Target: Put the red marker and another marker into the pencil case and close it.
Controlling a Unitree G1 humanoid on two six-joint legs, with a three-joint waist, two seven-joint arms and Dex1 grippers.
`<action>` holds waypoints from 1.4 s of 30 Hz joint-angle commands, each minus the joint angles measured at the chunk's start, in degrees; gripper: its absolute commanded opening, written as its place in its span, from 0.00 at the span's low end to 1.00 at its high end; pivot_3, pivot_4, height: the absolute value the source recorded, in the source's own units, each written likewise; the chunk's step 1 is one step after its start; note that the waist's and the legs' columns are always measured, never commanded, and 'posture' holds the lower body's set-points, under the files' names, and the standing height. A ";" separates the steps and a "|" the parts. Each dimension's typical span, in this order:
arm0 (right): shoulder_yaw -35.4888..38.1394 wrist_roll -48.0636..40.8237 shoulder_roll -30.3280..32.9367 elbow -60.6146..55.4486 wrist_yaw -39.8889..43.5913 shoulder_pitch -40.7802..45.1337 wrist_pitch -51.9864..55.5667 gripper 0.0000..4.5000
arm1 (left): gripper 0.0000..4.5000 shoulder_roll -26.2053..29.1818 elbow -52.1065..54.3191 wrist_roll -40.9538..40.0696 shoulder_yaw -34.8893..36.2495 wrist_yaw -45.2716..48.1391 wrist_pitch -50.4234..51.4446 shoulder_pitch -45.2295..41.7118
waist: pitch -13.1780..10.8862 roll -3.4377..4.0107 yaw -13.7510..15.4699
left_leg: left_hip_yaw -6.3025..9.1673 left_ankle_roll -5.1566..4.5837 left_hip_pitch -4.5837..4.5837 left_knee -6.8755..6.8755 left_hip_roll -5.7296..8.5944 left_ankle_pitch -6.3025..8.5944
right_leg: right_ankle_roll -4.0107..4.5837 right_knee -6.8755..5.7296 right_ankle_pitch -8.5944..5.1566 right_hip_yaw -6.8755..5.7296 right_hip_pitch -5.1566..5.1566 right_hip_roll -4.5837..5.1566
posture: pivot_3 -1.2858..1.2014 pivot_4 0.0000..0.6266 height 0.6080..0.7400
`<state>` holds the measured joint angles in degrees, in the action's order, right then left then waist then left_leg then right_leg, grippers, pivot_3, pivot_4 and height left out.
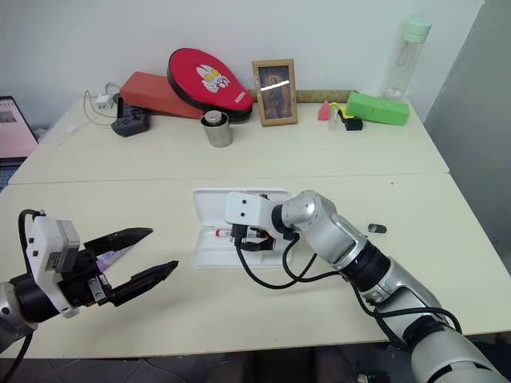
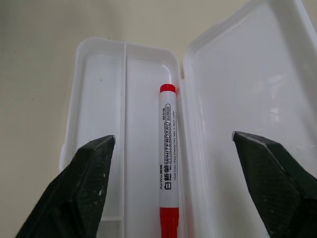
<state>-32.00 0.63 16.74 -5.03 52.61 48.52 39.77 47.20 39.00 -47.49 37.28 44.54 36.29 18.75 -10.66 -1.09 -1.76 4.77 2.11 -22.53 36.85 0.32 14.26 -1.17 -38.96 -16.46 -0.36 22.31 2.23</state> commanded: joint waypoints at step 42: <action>14.75 -23.26 8.39 -21.61 -2.00 -10.80 5.93 1.00 | 0.61 6.18 -60.59 29.94 -17.07 11.05 -17.99 -19.02 | 0.03 -0.02 -0.05 | 0.02 0.01 0.08 -0.07 -0.06 0.02 | 0.05 -0.05 -0.03 -0.05 0.03 0.06 | 0.52 0.24 1.00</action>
<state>-18.18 -21.65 24.83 -25.57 50.16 37.13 47.15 53.06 -20.79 -18.59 20.63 55.78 17.99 -1.04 -10.63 -1.11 -1.81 4.79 2.13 -22.45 36.78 0.26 14.28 -1.12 -39.01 -16.49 -0.41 22.33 2.29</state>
